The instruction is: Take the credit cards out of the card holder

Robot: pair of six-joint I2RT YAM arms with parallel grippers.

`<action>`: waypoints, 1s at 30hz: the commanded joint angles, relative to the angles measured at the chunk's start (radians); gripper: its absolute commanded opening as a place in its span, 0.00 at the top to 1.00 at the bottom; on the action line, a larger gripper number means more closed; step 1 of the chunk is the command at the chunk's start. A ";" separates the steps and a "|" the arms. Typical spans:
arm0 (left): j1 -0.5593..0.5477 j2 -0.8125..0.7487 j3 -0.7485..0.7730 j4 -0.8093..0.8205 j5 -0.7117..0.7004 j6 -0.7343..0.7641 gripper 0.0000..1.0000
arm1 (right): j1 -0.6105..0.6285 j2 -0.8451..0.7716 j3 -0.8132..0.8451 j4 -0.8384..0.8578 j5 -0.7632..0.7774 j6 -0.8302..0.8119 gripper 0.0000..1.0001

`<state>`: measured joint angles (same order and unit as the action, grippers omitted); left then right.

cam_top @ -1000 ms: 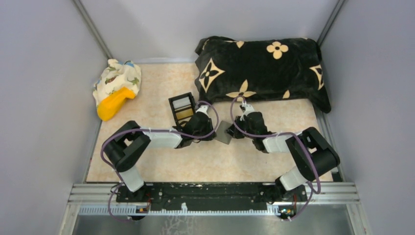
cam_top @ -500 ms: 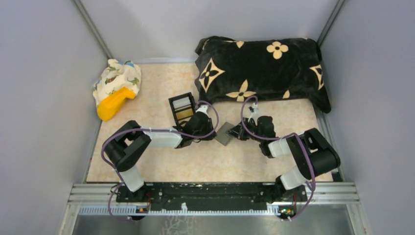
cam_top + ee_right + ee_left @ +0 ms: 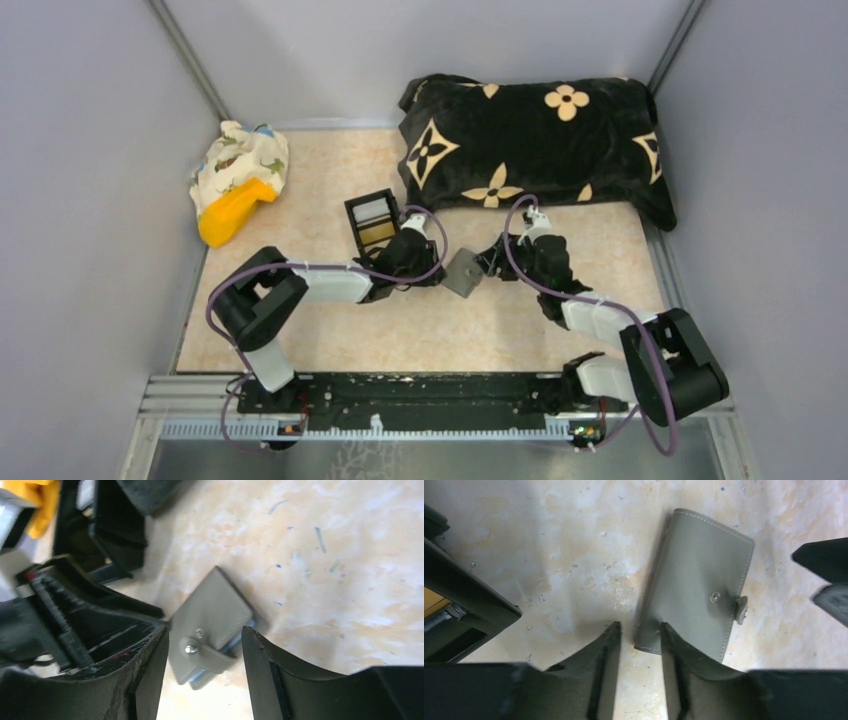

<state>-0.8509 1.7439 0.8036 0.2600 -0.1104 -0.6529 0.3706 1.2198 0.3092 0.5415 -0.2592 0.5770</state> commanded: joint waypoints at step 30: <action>-0.005 0.064 0.065 -0.101 0.040 0.044 0.88 | 0.095 0.172 0.117 -0.009 0.137 0.016 0.87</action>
<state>-0.8528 1.7679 0.8574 0.1864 -0.1173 -0.6094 0.4580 1.4158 0.3820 0.4778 -0.0929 0.6022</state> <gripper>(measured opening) 0.117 0.130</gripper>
